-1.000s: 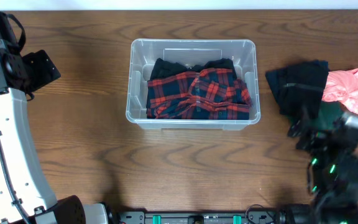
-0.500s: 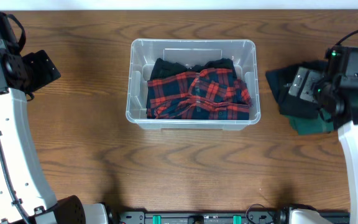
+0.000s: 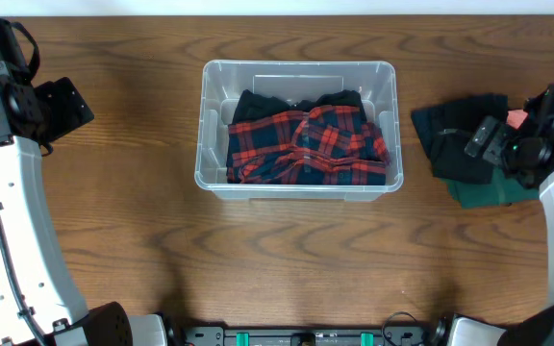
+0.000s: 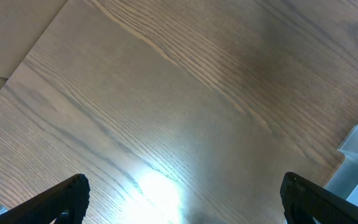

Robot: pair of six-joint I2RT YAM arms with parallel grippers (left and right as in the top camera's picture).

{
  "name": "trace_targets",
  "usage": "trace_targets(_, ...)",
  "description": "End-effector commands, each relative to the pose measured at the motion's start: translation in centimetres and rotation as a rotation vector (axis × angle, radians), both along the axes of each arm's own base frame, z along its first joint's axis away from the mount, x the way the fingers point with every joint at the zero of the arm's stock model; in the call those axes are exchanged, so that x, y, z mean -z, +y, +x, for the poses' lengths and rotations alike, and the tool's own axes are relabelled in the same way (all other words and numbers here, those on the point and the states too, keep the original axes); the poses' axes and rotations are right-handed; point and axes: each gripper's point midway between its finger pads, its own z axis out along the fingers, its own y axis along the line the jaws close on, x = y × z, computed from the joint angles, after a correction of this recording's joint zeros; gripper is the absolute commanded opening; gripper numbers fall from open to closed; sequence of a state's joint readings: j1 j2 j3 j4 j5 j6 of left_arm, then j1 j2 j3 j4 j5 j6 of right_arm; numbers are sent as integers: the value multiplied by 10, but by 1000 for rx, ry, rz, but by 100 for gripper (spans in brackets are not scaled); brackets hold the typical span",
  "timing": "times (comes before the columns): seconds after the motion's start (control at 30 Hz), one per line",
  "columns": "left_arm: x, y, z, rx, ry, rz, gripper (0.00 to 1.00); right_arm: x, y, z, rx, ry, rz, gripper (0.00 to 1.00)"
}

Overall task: Pack container
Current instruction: 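Lower the right gripper onto the black folded clothes and grasp them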

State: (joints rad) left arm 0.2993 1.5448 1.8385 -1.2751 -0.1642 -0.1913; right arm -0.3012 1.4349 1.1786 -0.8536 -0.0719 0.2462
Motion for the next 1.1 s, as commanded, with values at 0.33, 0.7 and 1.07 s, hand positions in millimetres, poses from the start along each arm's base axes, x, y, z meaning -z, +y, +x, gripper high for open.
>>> trace_targets(0.33, -2, 1, -2, -19, -10, -1, 98, 64, -3, 20, -59, 71, 59, 88)
trace_targets(0.7, -2, 1, -2, -20, -9, 0, 98, 99, -8, 35, -87, 96, 59, 57)
trace_targets(1.07, -2, 1, -2, -20, -9, 0, 98, 90, -6, 33, -95, 87, 53, 1)
